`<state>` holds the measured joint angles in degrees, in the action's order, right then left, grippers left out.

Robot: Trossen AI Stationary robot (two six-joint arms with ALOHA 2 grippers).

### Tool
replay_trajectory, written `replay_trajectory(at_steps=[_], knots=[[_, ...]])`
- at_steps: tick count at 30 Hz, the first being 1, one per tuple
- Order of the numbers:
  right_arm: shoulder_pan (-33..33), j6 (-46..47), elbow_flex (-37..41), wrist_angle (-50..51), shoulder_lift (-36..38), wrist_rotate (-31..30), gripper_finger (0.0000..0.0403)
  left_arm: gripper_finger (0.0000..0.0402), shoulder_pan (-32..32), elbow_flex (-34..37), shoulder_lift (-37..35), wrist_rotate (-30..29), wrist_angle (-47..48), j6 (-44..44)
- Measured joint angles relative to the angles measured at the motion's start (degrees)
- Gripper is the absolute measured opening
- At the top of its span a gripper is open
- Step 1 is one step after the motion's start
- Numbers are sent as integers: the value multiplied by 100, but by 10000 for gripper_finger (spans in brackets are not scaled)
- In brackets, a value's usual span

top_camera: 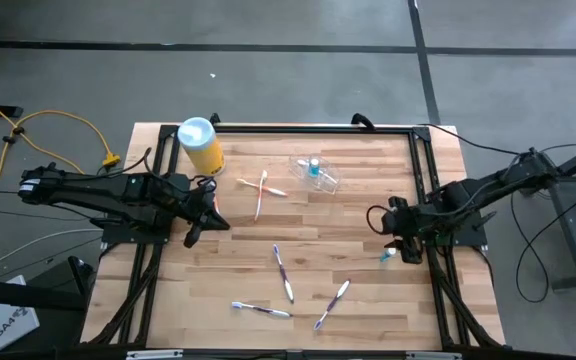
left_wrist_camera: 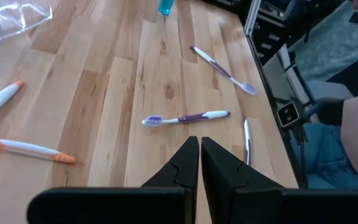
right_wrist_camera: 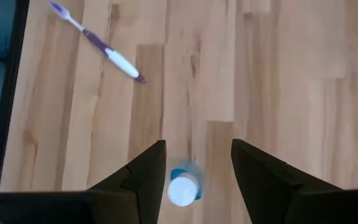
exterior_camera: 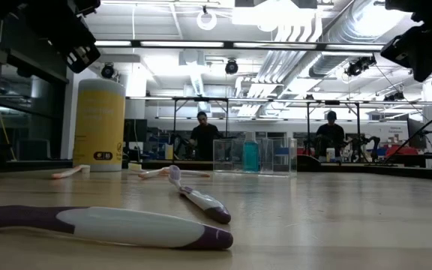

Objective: Pick & Place toothbrushing station
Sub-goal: Put the mouthwash into the transparent organizer

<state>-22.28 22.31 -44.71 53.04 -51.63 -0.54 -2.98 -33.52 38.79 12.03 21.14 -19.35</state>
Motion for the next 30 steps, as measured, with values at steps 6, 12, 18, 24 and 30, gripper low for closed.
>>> replay_trajectory(at_steps=[6,12,18,24,30], knots=[[-521,53,0,4,-513,-154,174,14,0,0,0,0,-204,0],[-1014,-1,2,37,-1009,-390,174,14,0,0,0,-3,-220,-126],[-1285,71,2,42,-1115,-407,174,14,0,0,0,-11,-220,-205],[-1309,305,2,47,-1115,-452,174,14,0,0,0,-13,-220,-214],[-1309,277,2,284,-1115,-739,174,14,0,0,0,-13,-220,-212]])
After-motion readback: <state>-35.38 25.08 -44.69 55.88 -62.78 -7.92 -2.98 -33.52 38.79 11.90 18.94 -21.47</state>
